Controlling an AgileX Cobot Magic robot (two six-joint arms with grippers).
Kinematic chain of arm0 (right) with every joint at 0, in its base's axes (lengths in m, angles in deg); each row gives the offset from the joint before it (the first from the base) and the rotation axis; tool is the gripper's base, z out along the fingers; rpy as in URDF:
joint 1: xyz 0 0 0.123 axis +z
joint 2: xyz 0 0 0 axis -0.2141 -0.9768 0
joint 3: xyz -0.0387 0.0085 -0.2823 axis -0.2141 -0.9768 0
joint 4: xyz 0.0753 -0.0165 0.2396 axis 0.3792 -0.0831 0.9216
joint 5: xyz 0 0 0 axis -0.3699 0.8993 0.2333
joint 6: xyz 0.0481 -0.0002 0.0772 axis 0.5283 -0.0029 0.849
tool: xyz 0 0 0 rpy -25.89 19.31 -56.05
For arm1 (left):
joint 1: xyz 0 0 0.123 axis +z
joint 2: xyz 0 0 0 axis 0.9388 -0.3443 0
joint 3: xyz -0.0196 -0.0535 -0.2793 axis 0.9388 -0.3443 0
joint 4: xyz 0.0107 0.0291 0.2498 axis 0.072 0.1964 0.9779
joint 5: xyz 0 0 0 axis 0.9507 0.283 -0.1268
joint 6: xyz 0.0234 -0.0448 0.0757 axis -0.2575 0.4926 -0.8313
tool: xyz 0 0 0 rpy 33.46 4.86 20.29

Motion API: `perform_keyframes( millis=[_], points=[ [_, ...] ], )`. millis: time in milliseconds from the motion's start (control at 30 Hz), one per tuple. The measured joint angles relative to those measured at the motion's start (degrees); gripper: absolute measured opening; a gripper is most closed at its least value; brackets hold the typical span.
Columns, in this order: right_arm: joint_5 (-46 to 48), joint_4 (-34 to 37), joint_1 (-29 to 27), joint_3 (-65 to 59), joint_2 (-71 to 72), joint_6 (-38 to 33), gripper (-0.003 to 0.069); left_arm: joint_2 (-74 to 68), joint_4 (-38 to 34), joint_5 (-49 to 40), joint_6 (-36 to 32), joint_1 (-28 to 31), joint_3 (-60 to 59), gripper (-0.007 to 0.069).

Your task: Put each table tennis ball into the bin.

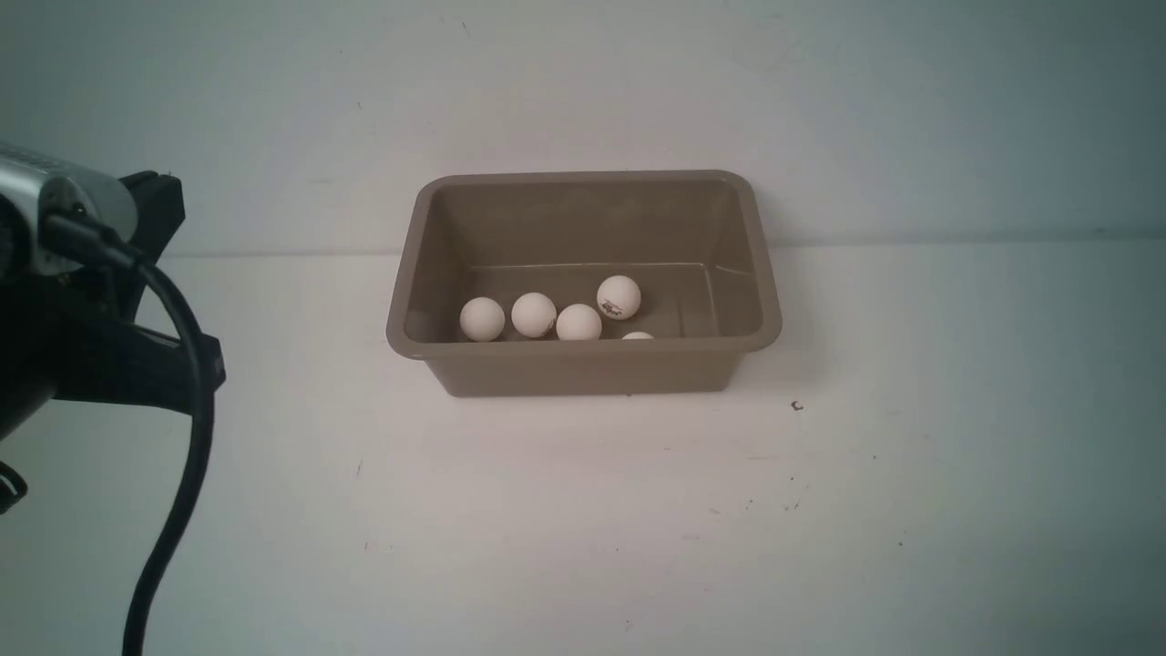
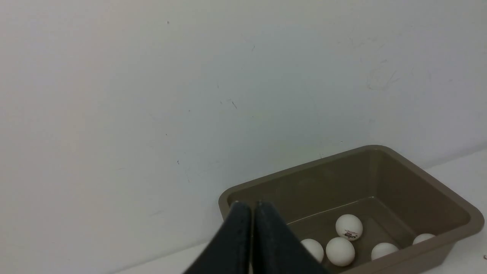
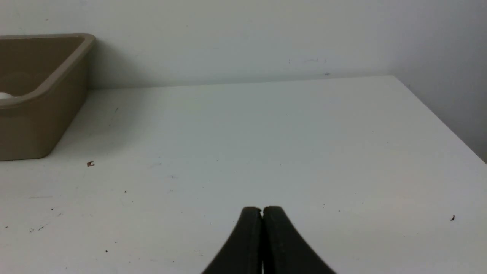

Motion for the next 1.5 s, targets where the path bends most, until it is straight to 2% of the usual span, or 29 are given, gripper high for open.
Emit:
perform_keyframes(
  millis=[833,933,1067,1133,1233,1300,1500],
  points=[
    [0.0,0.0,0.0,0.0,0.0,0.1,-0.0016,0.3,0.0,0.5,-1.1,0.0,0.0,-0.0004],
    [0.0,0.0,0.0,0.0,0.0,0.1,-0.0016,2.5,0.0,-2.5,0.5,1.1,-0.1,-0.0004],
    [0.0,0.0,0.0,0.0,0.0,0.1,-0.0016,9.7,0.2,-10.4,4.4,5.9,-0.1,-0.0004],
    [0.0,0.0,0.0,0.0,0.0,0.1,-0.0016,13.8,0.3,-11.1,5.2,9.3,-0.1,-0.0004],
    [0.0,0.0,0.0,0.0,0.0,0.1,-0.0016,20.5,0.4,-7.9,6.6,15.1,-0.1,-0.0004],
    [0.0,0.0,0.0,0.0,0.0,0.1,-0.0016,22.5,0.4,-5.0,7.0,16.8,-0.1,-0.0004],
    [0.0,0.0,0.0,0.0,0.0,0.1,-0.0016,23.9,-0.3,11.7,7.6,18.8,-0.3,-0.0004]
  ],
)
